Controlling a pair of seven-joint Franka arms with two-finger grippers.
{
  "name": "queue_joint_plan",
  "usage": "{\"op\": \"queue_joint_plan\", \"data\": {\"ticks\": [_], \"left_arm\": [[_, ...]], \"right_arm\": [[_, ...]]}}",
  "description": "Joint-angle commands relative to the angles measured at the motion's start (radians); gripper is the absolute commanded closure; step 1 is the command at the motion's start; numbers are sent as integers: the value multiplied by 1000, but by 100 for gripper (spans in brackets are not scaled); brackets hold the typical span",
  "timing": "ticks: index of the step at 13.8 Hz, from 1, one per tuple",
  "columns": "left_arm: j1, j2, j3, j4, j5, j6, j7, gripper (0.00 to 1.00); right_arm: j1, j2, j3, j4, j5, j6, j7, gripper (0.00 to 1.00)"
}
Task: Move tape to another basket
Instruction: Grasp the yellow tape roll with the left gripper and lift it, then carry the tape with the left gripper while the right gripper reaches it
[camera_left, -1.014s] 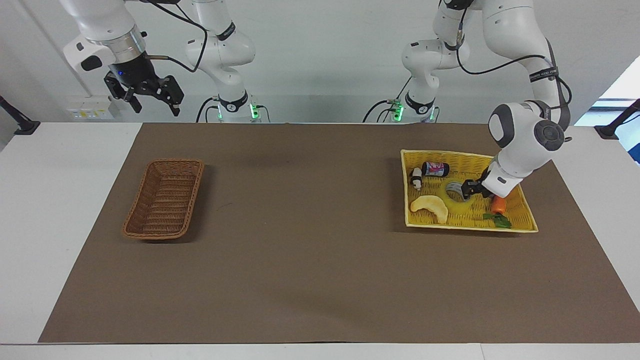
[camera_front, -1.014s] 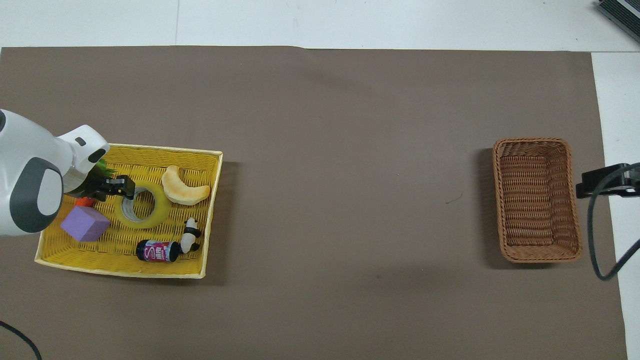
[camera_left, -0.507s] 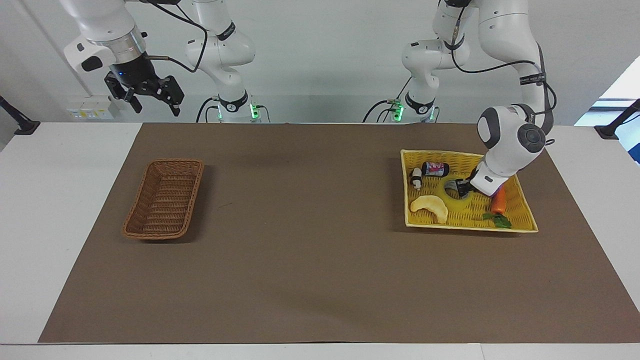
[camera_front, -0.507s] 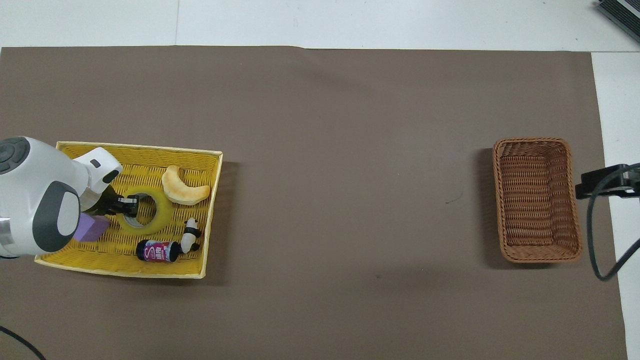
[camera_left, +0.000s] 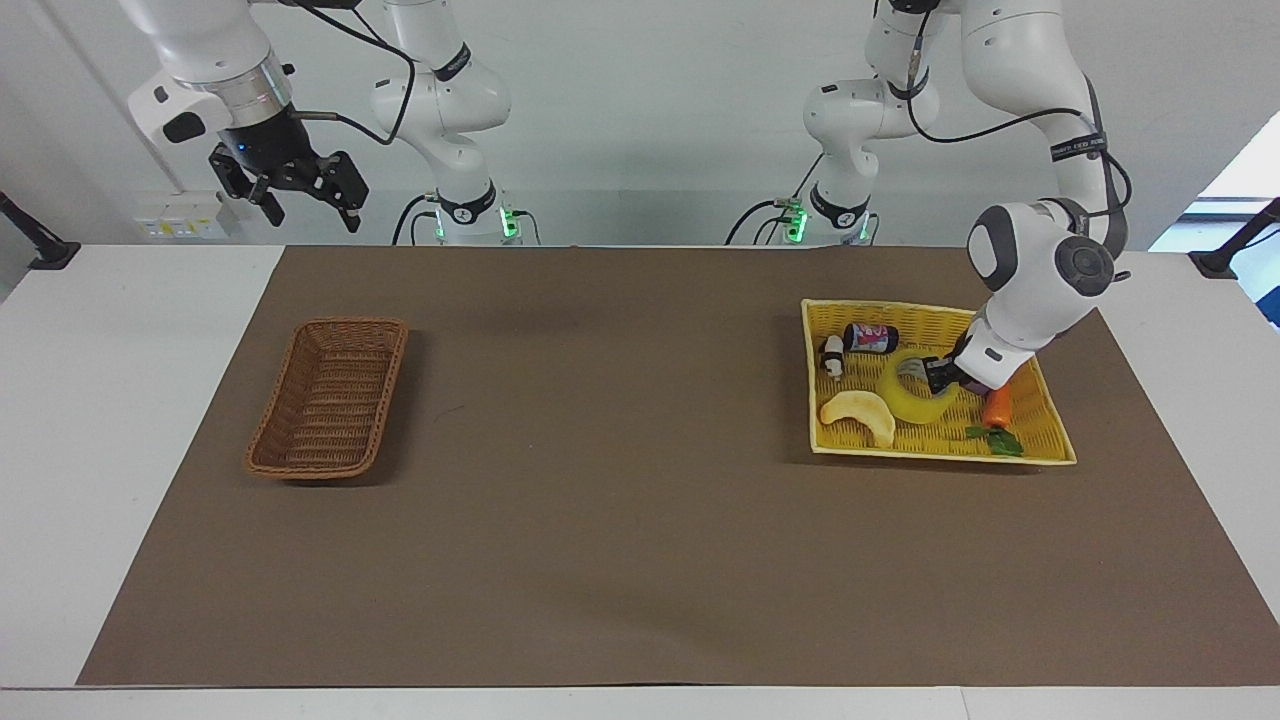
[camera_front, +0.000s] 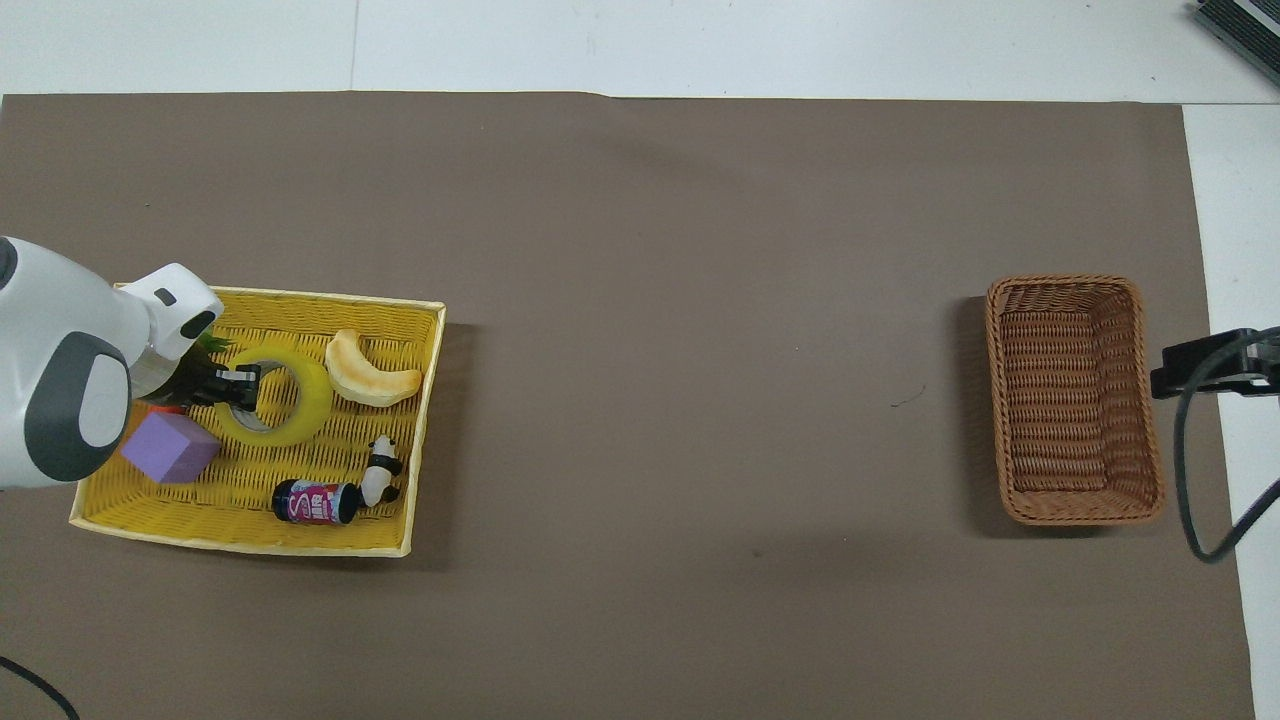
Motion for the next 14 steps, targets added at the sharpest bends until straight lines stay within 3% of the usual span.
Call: {"op": "queue_joint_plan", "data": {"ticks": [1, 5, 10, 14], "left_arm": [[3, -3, -1, 87, -12, -84, -6, 100], [-3, -3, -1, 198, -63, -205, -10, 100], [-49, -29, -14, 206, -173, -286, -16, 100], [-156, -42, -22, 192, -302, -274, -142, 100]], "right_arm": [[-5, -22, 10, -20, 10, 28, -20, 0], [-5, -26, 29, -16, 20, 34, -29, 0], [68, 16, 46, -73, 94, 199, -2, 0], [165, 82, 46, -74, 207, 290, 267, 0]]}}
